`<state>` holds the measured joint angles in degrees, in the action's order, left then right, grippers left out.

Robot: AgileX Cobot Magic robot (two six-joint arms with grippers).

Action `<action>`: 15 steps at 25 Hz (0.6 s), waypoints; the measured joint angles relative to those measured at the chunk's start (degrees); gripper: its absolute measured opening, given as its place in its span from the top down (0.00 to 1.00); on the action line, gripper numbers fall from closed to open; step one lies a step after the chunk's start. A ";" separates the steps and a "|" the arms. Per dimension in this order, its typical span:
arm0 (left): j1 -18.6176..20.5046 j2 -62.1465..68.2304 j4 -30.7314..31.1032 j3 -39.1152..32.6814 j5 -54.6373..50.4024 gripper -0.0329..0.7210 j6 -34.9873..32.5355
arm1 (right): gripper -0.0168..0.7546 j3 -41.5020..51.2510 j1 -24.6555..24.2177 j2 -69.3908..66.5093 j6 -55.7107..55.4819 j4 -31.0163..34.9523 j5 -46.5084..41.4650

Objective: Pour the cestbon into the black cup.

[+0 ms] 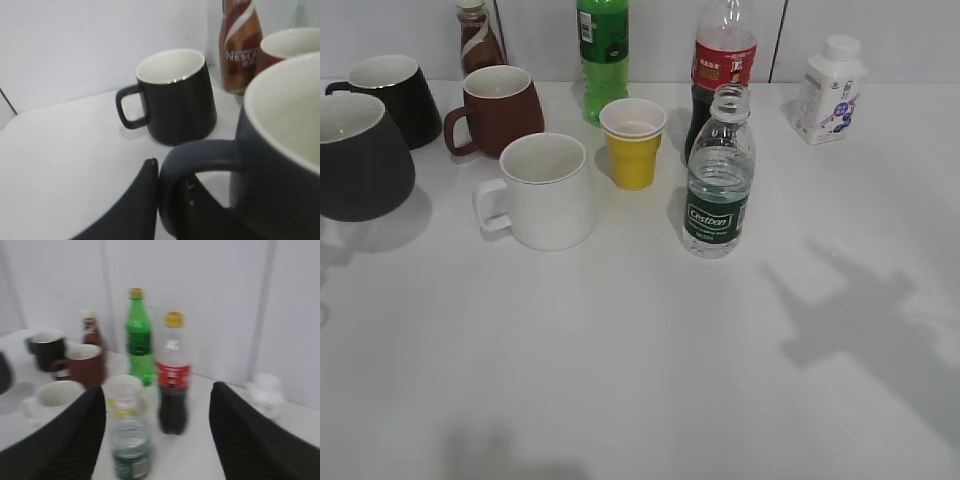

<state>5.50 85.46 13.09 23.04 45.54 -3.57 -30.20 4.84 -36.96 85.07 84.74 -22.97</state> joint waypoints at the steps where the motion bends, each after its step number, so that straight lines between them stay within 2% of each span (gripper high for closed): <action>1: 0.00 -0.73 0.04 -0.02 -0.17 0.89 0.00 | 0.36 0.00 0.00 -1.31 1.24 0.46 -3.01; 3: 0.00 -1.58 0.04 -0.02 -0.36 0.89 0.00 | 0.36 -0.08 0.00 -4.23 -2.27 -3.42 -8.41; 4: 0.00 -1.79 0.04 -0.02 -0.30 0.89 0.00 | 0.37 -0.24 0.00 -6.05 -6.32 -8.04 -8.88; 7: 0.00 -1.94 0.06 -0.07 -0.67 0.89 0.00 | 0.37 -1.20 0.00 -11.46 -28.82 -30.04 -6.30; 9: 0.00 -1.94 0.11 -0.07 -0.80 0.89 0.00 | 0.37 -1.50 0.15 -12.39 -42.96 -41.83 -2.47; 10: 0.00 -2.00 0.11 -0.07 -0.87 0.89 0.00 | 0.37 -1.50 0.54 -12.16 -47.55 -44.28 1.28; 12: 0.00 -2.14 0.17 -0.07 -0.87 0.89 0.00 | 0.37 0.03 2.92 -10.43 -50.68 -42.26 11.63; 14: 0.00 -2.41 0.38 -0.07 -0.92 0.89 0.00 | 0.37 3.48 7.81 -7.65 -51.91 -39.21 24.92; 15: 0.00 -2.58 0.38 -0.07 -0.99 0.89 0.00 | 0.37 5.75 11.08 -7.37 -52.25 -40.34 29.01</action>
<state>5.50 82.88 13.48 22.97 44.55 -3.57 -24.44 15.92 -44.33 32.81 44.41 6.04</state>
